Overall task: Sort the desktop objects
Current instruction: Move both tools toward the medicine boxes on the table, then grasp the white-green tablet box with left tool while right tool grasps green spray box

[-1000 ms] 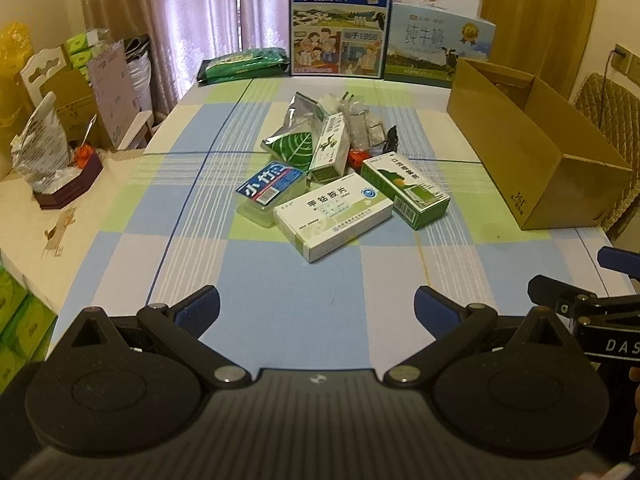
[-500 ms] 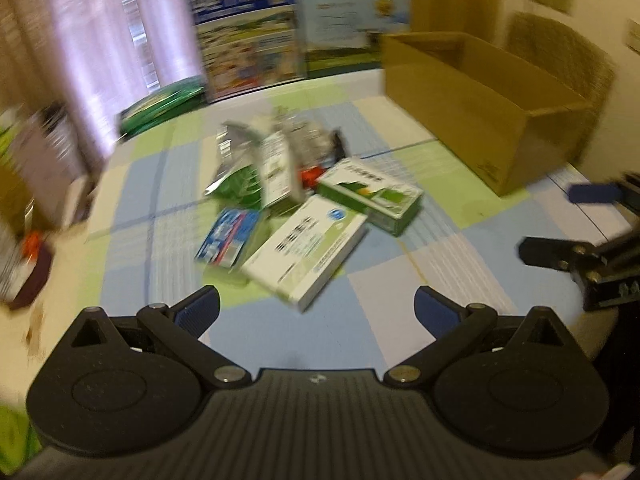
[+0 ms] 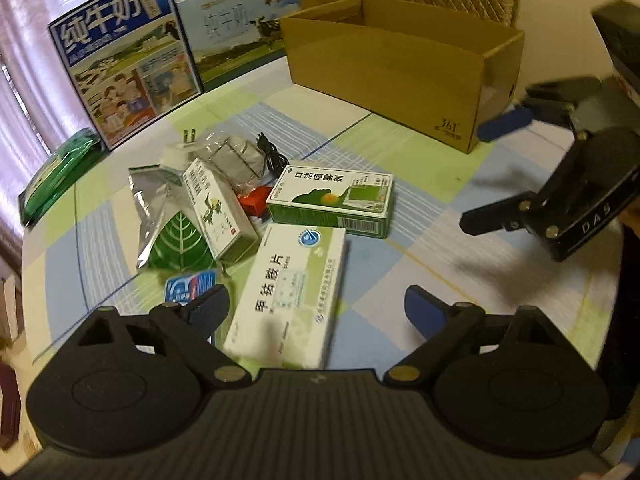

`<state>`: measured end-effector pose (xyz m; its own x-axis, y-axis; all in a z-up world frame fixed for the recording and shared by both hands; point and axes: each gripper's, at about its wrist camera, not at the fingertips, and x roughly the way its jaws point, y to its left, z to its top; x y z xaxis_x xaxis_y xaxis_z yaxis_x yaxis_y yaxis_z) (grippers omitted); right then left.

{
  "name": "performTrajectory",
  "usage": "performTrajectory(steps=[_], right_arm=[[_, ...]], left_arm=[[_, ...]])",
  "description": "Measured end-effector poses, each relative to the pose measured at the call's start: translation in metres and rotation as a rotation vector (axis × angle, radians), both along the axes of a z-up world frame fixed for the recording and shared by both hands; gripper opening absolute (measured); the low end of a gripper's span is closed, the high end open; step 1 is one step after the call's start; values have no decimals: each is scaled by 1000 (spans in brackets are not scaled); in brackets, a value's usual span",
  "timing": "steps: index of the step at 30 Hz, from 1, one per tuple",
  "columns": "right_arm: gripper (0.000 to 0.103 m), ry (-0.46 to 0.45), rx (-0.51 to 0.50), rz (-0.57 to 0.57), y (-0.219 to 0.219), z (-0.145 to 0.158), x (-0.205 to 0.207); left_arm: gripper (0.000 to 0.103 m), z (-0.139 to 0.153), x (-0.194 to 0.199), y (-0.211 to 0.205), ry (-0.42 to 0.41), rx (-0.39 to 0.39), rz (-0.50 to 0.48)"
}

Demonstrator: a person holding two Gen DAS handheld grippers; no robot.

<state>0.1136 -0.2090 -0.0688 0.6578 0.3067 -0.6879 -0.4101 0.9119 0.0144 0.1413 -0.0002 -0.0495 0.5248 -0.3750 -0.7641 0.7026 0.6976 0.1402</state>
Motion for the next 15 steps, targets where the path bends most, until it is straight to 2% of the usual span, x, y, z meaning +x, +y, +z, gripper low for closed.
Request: performTrajectory(steps=[8,15], right_arm=[[100,8,-47,91,10,-17,38],[94,43,-63,142,21,-33,60]], left_arm=[[92,-27,32,0,30,22,-9],[92,-43,43,-3,51,57,-22]])
